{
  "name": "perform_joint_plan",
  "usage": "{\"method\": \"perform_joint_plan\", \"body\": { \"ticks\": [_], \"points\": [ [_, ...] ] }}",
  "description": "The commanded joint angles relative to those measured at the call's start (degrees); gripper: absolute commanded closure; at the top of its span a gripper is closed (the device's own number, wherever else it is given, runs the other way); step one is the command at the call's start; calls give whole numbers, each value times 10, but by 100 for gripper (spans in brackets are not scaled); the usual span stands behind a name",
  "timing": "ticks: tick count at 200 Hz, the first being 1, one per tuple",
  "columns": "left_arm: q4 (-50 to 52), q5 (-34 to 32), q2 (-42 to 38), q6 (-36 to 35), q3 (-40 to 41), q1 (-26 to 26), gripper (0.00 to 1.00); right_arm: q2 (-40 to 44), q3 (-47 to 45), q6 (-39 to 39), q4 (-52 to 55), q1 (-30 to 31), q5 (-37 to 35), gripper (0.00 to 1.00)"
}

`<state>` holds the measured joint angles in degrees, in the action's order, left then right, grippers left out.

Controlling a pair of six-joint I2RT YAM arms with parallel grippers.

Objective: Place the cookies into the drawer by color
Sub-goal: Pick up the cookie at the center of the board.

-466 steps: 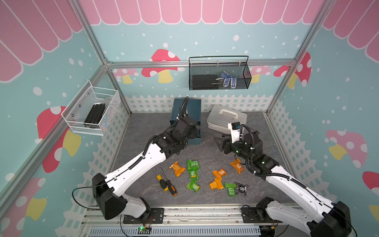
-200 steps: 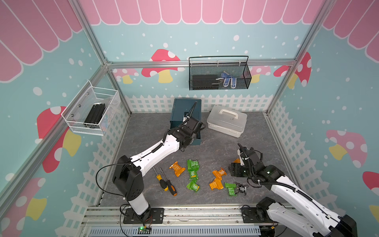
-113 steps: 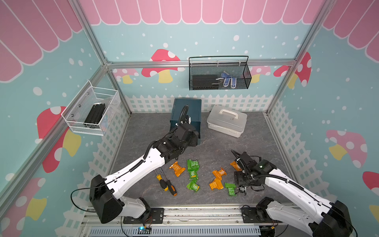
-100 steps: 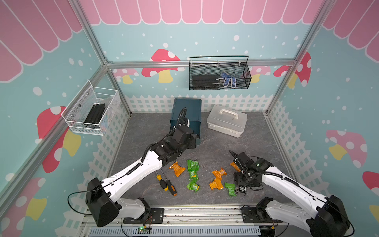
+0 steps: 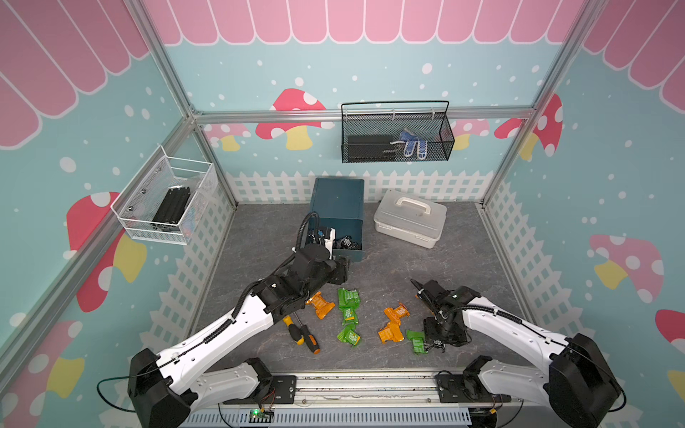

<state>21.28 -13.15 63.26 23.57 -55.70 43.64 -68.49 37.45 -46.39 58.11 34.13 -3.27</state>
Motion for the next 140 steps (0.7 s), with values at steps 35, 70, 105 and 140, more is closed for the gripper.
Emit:
{"method": "perform_joint_plan", "body": {
  "ticks": [35, 70, 105, 140],
  "points": [
    [-29, 12, -64, -15, 36, 0, 34, -19, -21, -9, -47, -8, 18, 34],
    [-30, 18, -72, -15, 38, -1, 33, -40, -14, -5, -40, -10, 26, 37],
    [-41, 26, -74, -16, 52, -3, 34, -56, -7, 2, -43, -10, 28, 42],
    [-46, 26, -81, -16, 63, -10, 34, -61, -1, 14, -44, -13, 14, 50]
  ]
}}
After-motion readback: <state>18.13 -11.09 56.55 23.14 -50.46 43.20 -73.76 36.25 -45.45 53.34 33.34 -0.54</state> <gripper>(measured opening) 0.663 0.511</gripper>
